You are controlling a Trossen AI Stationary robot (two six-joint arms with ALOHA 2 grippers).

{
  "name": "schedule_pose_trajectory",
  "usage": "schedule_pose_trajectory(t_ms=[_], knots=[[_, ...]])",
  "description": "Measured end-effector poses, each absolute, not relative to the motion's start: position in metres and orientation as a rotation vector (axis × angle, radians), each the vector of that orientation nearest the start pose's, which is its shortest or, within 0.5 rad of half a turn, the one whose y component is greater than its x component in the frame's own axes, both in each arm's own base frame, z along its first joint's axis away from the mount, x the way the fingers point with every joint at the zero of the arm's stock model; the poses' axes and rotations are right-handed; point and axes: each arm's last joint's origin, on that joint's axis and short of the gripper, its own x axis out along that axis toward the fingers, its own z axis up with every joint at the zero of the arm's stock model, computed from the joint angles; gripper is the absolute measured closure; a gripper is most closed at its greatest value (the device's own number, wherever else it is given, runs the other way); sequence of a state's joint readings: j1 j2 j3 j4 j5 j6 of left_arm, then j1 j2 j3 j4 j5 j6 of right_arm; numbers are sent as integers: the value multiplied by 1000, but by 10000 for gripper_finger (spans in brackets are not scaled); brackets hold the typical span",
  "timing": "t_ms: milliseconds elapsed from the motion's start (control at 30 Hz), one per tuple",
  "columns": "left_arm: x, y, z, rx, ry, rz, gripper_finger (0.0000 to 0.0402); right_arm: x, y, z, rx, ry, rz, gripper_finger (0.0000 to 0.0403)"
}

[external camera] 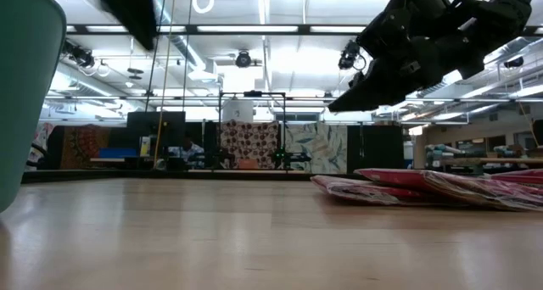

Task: Sort popcorn bags into baskets
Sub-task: Put the popcorn bag into the blue bin

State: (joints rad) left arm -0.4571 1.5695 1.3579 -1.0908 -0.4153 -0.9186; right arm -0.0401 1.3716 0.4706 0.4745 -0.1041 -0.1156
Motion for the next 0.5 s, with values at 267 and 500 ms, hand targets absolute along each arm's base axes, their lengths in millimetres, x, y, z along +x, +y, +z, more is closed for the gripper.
schedule_pose_trajectory(t_ms=[267,500], knots=[[337,-93,250,86,1015,279,240,251,-2,159,-131,656,-97,311],[373,-79,220,422,993,112,240,249,2,160,2,777,-141,311]])
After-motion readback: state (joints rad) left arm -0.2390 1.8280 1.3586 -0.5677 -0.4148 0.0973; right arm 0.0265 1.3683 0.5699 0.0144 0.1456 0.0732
